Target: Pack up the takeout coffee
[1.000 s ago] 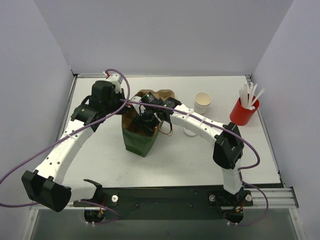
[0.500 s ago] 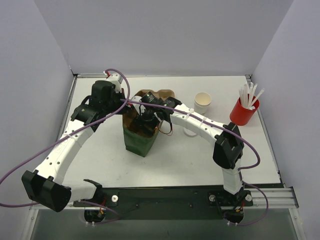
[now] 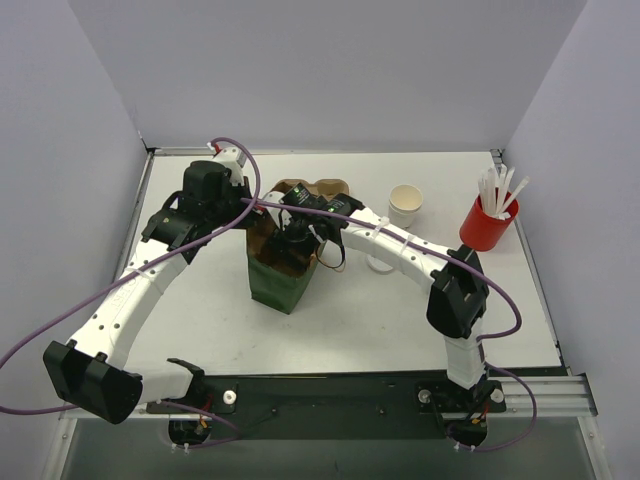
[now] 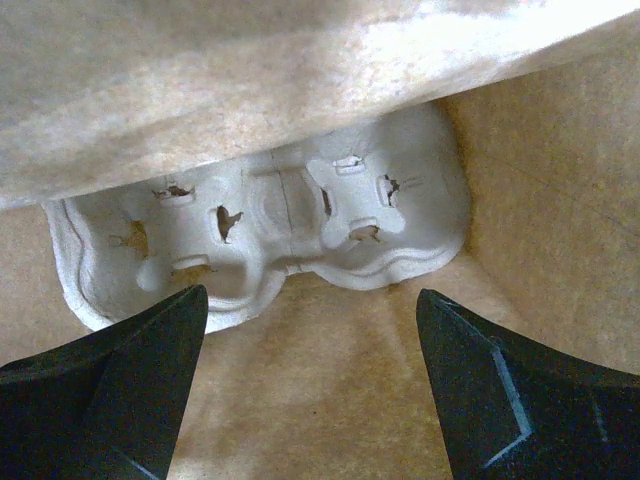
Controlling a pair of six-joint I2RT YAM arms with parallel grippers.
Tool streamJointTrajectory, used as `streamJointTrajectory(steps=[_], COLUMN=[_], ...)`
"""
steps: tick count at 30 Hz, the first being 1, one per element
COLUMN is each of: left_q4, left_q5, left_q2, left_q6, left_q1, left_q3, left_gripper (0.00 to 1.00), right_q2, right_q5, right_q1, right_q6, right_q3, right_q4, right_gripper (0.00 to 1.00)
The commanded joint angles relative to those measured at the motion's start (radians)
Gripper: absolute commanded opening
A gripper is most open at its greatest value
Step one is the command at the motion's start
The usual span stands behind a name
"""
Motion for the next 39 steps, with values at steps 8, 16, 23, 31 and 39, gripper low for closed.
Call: streamJointTrajectory(steps=[8, 16, 23, 31, 39], left_q4=[0.068, 0.036, 0.014, -0.029, -0.059], left_q5=[0.066, 0.045, 0.028, 0.025, 0.011], left_q2=[0.012, 0.029, 0.040, 0.051, 0.038], left_q6=[-0.001, -0.012, -0.044, -0.122, -0.168], left_q1=[-0.023, -0.022, -0.022, -0.023, -0.023], left_q3=[0.042, 0.066, 0.074, 0.089, 0.063], left_gripper=[0.00, 0.00, 0.00, 0.00, 0.00], right_q2=[-0.083, -0.126, -0.137, -0.155, -0.304], right_q5=[0.024, 0.020, -0.013, -0.114, -0.376], right_q1=[0.008, 0.008, -0.004, -0.038, -0.133], right_q6=[0.013, 0.026, 0.070, 0.141, 0.266], right_q3=[0.030, 0.031, 0.060, 0.056, -0.165], right_q4=[-0.034, -0.036, -0.033, 0.071, 0.417], right_gripper=[0.81, 0.81, 0.81, 0.81, 0.84])
